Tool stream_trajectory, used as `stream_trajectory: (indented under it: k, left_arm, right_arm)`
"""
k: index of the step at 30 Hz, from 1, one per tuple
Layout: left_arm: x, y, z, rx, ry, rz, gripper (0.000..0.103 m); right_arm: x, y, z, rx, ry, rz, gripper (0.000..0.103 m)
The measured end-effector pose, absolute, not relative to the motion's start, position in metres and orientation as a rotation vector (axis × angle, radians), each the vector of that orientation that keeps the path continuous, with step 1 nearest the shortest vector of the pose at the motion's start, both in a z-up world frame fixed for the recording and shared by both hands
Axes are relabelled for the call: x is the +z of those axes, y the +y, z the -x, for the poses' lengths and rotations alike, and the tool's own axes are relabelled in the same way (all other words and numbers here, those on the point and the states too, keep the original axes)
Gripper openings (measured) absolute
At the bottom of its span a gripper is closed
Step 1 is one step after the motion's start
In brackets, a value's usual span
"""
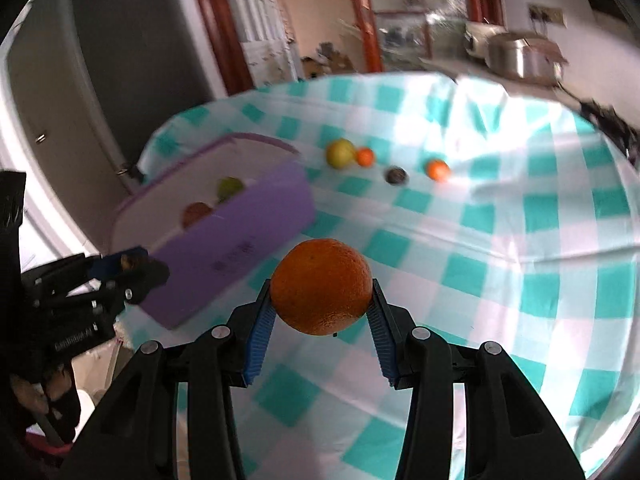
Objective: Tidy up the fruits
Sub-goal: 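Lift the orange with the right tool and carry it toward the purple box, then lower the orange and kiwi into the box and open both tools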
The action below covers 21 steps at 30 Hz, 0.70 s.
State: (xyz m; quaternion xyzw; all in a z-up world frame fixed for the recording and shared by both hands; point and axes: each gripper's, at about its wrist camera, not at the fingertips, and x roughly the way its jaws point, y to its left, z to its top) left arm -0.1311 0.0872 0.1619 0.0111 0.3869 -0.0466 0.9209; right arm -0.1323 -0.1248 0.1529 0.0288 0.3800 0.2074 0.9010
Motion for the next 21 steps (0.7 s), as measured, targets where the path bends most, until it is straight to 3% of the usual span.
stream_trajectory:
  k: [21]
  left_arm:
    - [0.229, 0.198, 0.204, 0.021, 0.586, 0.083, 0.041]
  right_arm:
    - [0.232, -0.005, 0.195, 0.636, 0.641, 0.133, 0.045]
